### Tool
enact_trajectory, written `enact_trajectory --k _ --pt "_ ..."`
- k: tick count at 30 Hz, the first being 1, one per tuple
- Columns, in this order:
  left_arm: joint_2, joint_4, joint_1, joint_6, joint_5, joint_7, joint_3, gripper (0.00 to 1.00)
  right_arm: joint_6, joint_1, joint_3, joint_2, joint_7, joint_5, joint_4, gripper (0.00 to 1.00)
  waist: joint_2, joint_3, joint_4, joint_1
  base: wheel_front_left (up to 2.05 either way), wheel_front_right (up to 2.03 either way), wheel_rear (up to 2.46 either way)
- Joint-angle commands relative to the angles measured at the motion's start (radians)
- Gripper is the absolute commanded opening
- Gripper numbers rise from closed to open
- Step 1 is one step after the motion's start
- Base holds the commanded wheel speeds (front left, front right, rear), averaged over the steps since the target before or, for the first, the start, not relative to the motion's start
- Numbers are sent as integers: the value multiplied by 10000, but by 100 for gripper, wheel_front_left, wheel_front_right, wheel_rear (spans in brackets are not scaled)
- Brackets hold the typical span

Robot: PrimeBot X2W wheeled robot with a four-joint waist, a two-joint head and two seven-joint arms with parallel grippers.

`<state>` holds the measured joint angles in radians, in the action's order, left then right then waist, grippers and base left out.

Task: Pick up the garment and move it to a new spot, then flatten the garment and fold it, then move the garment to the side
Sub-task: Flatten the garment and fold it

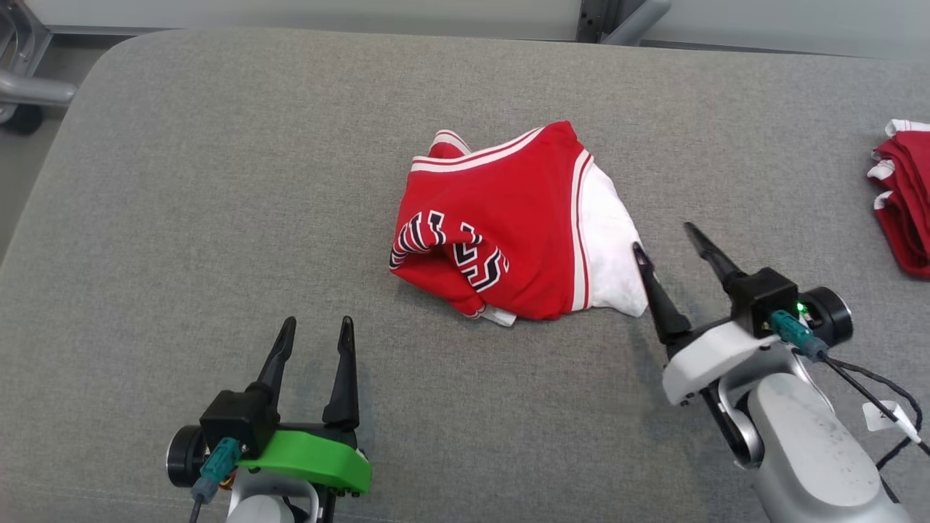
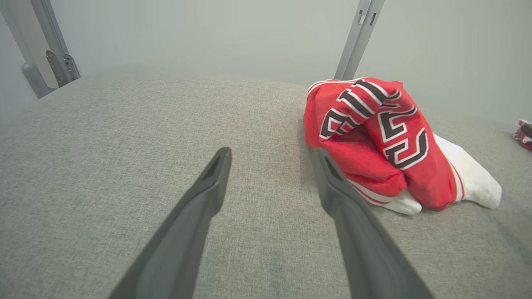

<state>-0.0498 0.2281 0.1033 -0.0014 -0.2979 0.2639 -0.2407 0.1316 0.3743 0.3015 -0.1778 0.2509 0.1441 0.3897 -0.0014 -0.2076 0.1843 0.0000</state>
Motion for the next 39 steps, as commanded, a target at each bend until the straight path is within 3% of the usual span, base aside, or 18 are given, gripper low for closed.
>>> enact_trajectory --k 1,6,16,17,18,21,22,32,39 --pt "-16 12 26 -69 79 8 7 100 -19 -258 -506 168 -136 -170 -42 100 14 4 -26 0 0 0 0" --pt "-16 49 77 -112 173 8 31 100 -13 -464 -1439 584 -747 -299 638 100 14 59 218 0 0 0 0" --pt "-16 88 38 -159 263 8 84 100 -14 426 -2142 904 -1269 -247 2792 100 14 77 617 0 0 0 0" --pt "-16 97 39 -162 269 8 78 100 -14 548 -2175 911 -1297 -203 3027 82 14 80 666 0 0 0 0" --pt "-16 97 38 -159 263 8 81 100 -14 637 -2208 940 -1335 -127 3256 44 14 84 707 0 0 0 0" --pt "-16 99 -12 -145 239 8 123 100 -14 816 -2224 1025 -1406 172 3826 15 14 116 776 0 0 0 0" --pt "-16 105 -37 -143 249 8 137 100 -14 870 -2225 1034 -1326 272 3942 0 14 128 786 0 0 0 0" --pt "-14 51 -183 -68 275 7 215 100 -14 1524 -2784 677 -233 1186 4018 0 14 277 490 0 0 0 0" --pt "-16 41 -208 -120 290 7 276 100 -14 2163 -3711 -132 17 1148 3283 0 14 285 134 0 0 0 0"
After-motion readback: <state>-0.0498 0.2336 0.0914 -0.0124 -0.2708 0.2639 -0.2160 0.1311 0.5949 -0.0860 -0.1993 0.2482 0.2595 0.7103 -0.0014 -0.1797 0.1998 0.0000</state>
